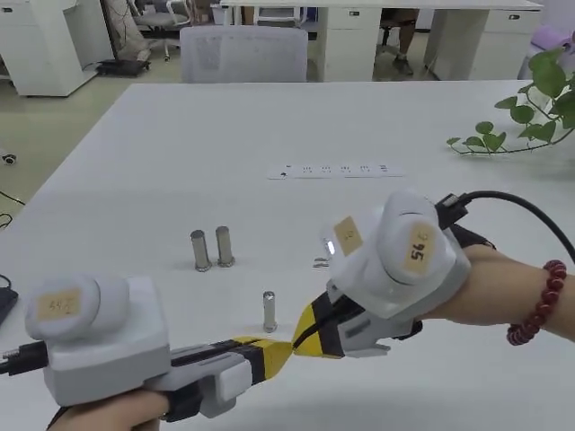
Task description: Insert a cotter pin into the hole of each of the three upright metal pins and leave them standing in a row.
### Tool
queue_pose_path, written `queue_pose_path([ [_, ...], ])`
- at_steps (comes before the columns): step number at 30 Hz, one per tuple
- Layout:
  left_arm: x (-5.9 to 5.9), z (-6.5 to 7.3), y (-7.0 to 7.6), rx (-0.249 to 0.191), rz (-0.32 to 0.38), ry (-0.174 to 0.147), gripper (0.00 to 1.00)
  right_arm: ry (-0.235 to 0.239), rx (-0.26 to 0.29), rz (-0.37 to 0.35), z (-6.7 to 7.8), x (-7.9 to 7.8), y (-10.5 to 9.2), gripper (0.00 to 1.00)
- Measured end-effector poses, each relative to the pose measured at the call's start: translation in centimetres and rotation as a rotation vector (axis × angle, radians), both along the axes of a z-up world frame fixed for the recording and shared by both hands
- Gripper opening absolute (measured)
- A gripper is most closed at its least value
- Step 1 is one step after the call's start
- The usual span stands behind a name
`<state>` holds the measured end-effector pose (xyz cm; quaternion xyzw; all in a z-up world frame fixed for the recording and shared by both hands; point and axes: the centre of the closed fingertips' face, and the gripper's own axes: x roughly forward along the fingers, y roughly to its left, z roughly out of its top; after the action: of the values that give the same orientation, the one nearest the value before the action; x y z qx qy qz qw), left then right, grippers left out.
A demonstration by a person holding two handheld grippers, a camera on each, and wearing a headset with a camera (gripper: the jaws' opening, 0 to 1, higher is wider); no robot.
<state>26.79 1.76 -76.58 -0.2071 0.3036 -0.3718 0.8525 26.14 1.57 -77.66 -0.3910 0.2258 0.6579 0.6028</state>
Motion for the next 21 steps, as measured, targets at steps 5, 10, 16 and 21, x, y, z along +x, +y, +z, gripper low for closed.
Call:
queue_pose_path([
  [5,-0.17,-0.21,0.00,0.011,-0.008,0.003,0.01,0.006,-0.001,0.002,-0.15,-0.21,0.00,0.02],
  [10,-0.37,-0.31,0.01,0.026,-0.022,-0.011,0.01,0.006,-0.004,0.006,-0.23,-0.40,0.00,0.02],
  [16,-0.32,-0.12,0.08,0.041,-0.029,-0.042,0.00,0.014,0.004,-0.007,-0.10,-0.35,0.04,0.03],
  [21,-0.27,0.06,0.05,0.053,-0.040,-0.058,0.00,0.023,0.017,-0.016,0.00,-0.29,0.00,0.03],
])
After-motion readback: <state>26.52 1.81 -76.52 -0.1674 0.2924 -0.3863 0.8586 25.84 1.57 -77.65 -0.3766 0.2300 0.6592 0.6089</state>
